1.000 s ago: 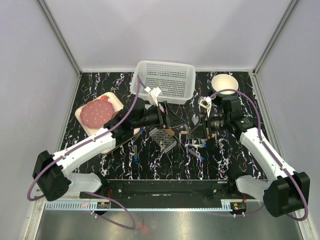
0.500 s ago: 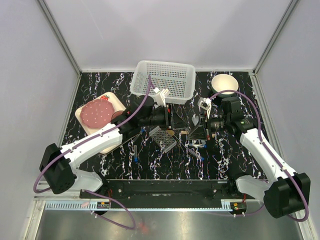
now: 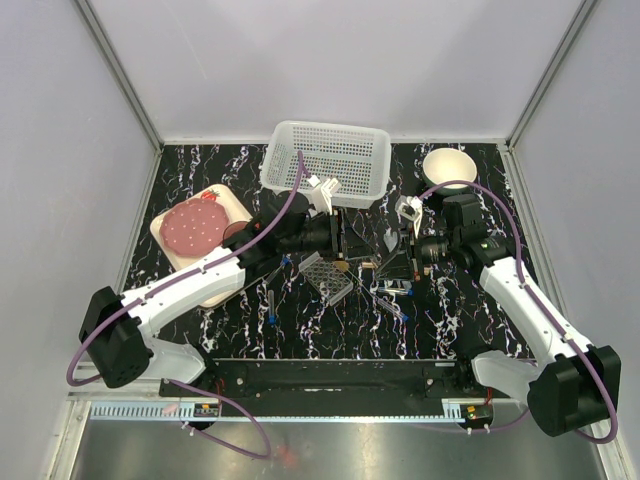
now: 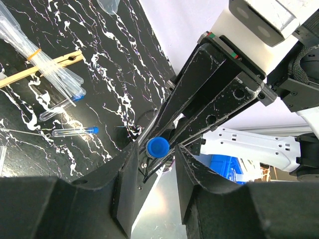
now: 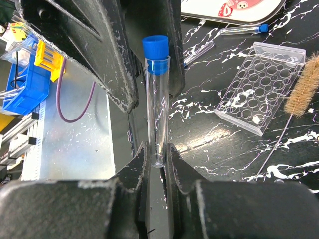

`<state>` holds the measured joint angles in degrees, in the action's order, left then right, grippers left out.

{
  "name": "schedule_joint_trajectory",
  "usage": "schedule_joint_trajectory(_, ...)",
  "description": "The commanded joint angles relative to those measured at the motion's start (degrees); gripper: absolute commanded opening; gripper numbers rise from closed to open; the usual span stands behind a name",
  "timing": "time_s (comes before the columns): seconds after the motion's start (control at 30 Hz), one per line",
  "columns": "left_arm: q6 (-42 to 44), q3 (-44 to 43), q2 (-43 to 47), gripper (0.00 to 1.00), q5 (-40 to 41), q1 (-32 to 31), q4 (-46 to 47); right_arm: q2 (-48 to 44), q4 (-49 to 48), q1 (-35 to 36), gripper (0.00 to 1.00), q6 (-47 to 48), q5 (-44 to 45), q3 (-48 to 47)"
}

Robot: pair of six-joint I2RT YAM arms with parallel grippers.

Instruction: Organize the chemistry lab equipment

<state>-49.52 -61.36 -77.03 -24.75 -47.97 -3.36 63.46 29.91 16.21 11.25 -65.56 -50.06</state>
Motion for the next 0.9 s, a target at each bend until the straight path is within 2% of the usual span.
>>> schedule_joint_trajectory(0.0,-0.14,-2.62,-0.13,0.36,1.37,-0.2,2.21,-1.41,0.76,0.67,0.06,1.32,-0.8,0.32)
schedule_joint_trajectory(0.23,-0.05,-2.88,-0.48,0.31,1.73,-0.2,3.0,-1.41,0.76,0.76,0.06,1.41,-0.71,0.32)
schedule_joint_trajectory(0.43,1.26,-2.8,-0.48,0.17,1.81,-0.29,2.56,-1.41,0.85,0.76,0.06,1.59,-0.8,0.41)
schedule_joint_trajectory(0.5,1.7,-2.71,-0.57,0.08,1.9,-0.29,2.65,-1.5,0.76,0.76,0.06,1.5,-0.88,0.41)
schedule_joint_trajectory(0.57,1.88,-2.27,-0.31,0.05,2.43,-0.29,2.65,-1.59,0.76,0.76,0.1,1.5,-0.71,0.4)
schedule_joint_trajectory(0.67,2.93,-0.61,1.18,0.04,4.53,-0.29,2.56,-1.94,1.11,0.76,0.34,1.93,0.16,-0.03)
schedule_joint_trajectory(0.7,3.37,0.01,2.58,0.04,5.58,-0.29,2.22,-2.11,2.33,0.76,0.57,2.72,0.43,-0.3)
schedule_joint_trajectory(0.73,3.9,1.32,3.37,0.04,9.07,-0.29,0.47,-2.29,3.3,0.76,0.67,3.6,0.87,-0.99)
schedule_joint_trajectory(0.83,5.74,4.93,7.06,0.04,17.94,-0.29,-2.52,-3.52,6.38,-1.34,0.88,8.6,2.45,-1.53)
schedule_joint_trajectory(0.87,6.44,6.16,8.12,0.04,20.25,-0.29,-2.79,-4.22,6.65,-2.4,0.9,9.05,2.72,-1.27)
